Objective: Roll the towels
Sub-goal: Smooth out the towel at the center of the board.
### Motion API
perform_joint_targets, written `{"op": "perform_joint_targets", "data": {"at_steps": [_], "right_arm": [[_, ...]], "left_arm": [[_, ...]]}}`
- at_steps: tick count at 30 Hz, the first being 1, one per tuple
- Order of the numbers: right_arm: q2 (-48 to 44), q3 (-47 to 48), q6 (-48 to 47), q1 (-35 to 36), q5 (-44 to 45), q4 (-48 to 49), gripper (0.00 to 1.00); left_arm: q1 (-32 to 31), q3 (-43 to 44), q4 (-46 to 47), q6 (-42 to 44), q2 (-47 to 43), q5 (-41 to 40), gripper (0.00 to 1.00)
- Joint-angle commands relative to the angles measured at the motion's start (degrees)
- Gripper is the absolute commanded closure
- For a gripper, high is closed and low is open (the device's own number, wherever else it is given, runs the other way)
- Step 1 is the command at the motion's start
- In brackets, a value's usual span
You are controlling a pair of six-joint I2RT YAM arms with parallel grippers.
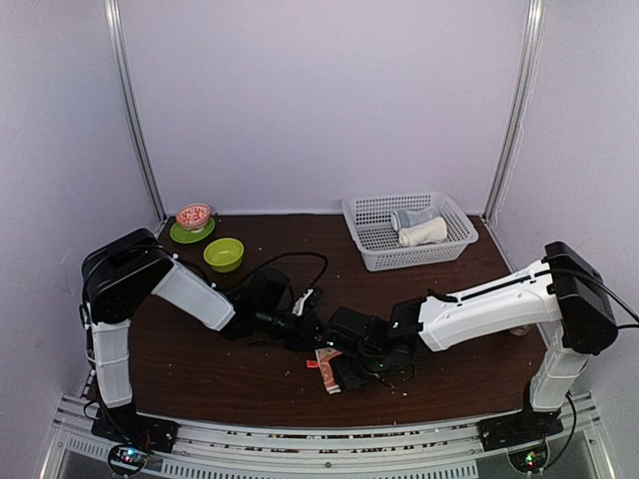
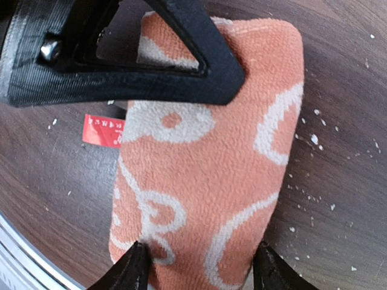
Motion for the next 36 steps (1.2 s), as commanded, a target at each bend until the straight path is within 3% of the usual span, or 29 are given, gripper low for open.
{"op": "perform_joint_targets", "data": {"at_steps": [1, 7, 23, 30, 36], "right_arm": [[-5.1, -0.2, -0.1, 0.3, -0.1, -3.6, 0.40], [-10.5, -0.8, 0.3, -1.7, 4.0, -1.9, 0.38], [-0.3, -4.3, 0.9, -1.5, -1.8, 2.2, 0.51], [-8.0, -4.6, -0.2, -1.8, -0.7, 4.0, 0.40], [-16.8, -10.5, 0.4, -6.0, -2.1, 10.4, 0.36]], "left_arm": [[0.3, -1.3, -7.2, 0.3, 2.7, -2.7, 0.95], [0.3, -0.8, -7.9, 0.5, 2.1, -3.2, 0.94], [0.3, -0.7, -10.7, 2.1, 1.1, -3.9, 0.94], [0.3, -0.2, -12.9, 3.4, -0.6, -4.2, 0.94], [0.3, 0.2, -15.1, 4.5, -3.0, -4.6, 0.77]]}}
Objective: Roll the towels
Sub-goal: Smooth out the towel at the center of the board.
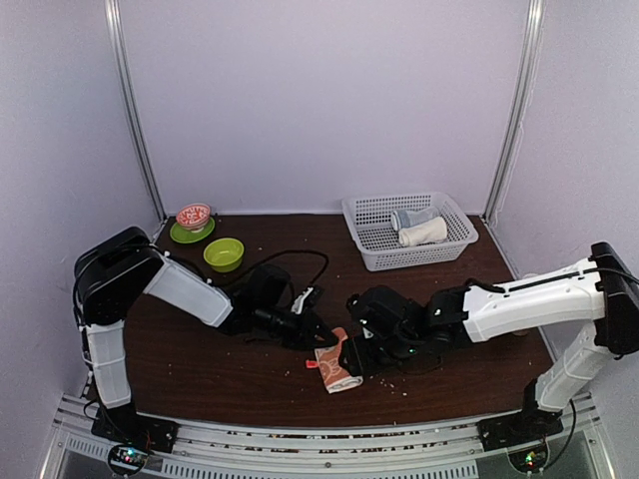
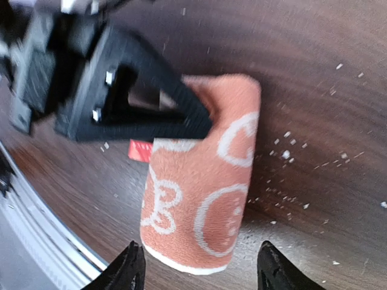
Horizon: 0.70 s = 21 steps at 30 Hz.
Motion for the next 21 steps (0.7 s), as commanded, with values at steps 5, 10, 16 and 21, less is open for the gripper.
{"op": "perform_joint_targets", "data": {"at_steps": [5, 10, 16, 21], "right_arm": [[-5.8, -3.1, -1.1, -4.0, 0.1, 3.9, 0.37], [-2.6, -1.1, -1.5, -4.1, -0.7, 3.6, 0.38], [3.1, 2.3, -1.9, -4.0, -1.3, 2.3, 0.39], [5.6, 3.2, -1.9, -4.1, -2.1, 2.2, 0.39]], "left_arm": [[0.3, -0.3, -10.4, 1.7, -2.4, -4.2, 0.71], [0.3, 0.4, -11.7, 1.7, -4.3, -4.5, 0.68], [0.3, 1.2, -13.8, 2.4, -6.2, -4.8, 0.66], [0.3, 1.5, -14.6, 2.6, -7.4, -5.0, 0.65]]}}
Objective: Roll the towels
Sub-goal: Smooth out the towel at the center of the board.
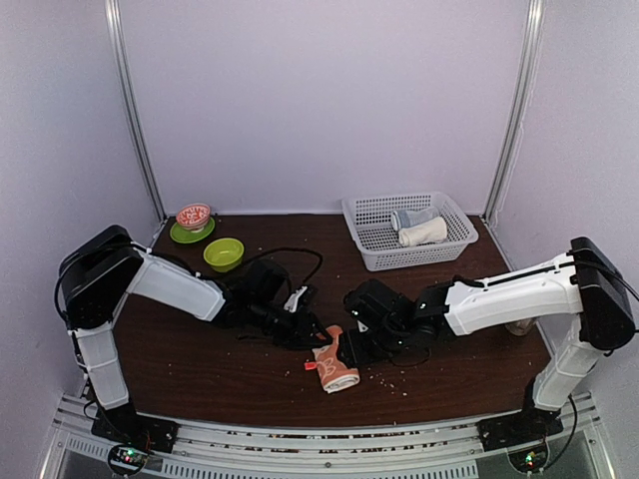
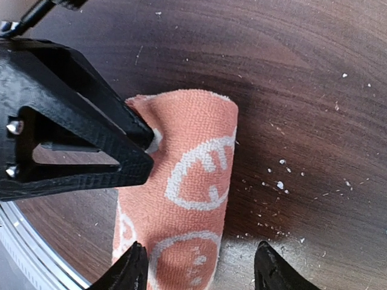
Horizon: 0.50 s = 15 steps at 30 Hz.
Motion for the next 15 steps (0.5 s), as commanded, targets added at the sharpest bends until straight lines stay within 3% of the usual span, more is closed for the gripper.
{"op": "perform_joint_targets", "data": {"at_steps": [1, 15], "right_arm": [[1.3, 1.8, -0.4, 0.0, -0.7, -0.6, 0.39], [1.3, 1.3, -1.1, -0.4, -0.8, -0.2, 0.39]], "left_arm": [[0.3, 1.0, -2.9, 1.3, -2.3, -1.9, 0.66], [0.3, 3.7, -5.6, 1.7, -6.1, -2.8, 0.66]]}}
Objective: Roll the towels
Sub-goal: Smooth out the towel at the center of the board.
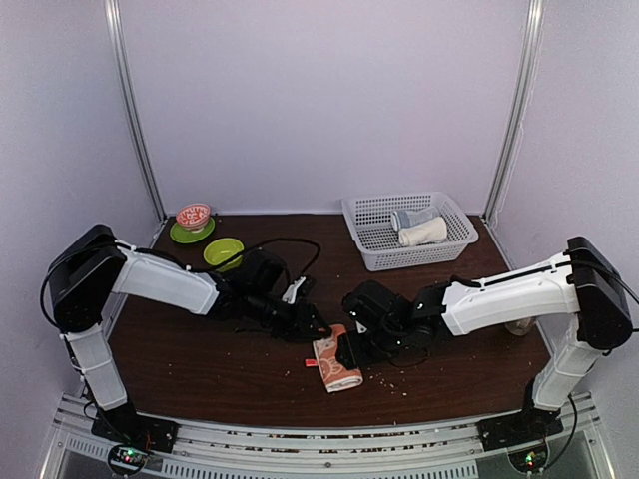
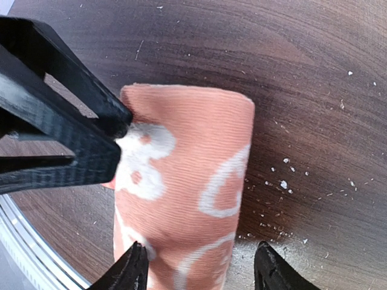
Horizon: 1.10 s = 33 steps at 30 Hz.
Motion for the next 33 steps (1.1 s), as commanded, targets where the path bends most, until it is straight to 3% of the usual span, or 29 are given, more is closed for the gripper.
{"op": "perform_joint_targets", "data": {"at_steps": [1, 13, 25, 33], "right_arm": [[0.4, 0.7, -0.8, -0.4, 0.0, 0.1, 0.39], [1.2, 1.1, -1.0, -0.7, -0.8, -0.1, 0.40], [-4.7, 1.9, 0.5, -0.7, -0.7, -2.2, 0.37], [-5.3, -3.2, 4.9, -2.9, -6.0, 6.8, 0.34]], "left_arm": [[0.3, 2.4, -1.4, 1.5, -2.3, -1.6, 0.66], [0.7, 6.4, -5.2, 3.5, 2.9, -2.7, 0.79], [0.7, 0.1, 1.1, 2.3, 7.3, -1.9, 0.85], [0.6, -2.4, 4.2, 1.9, 8.8, -1.7, 0.87]]}}
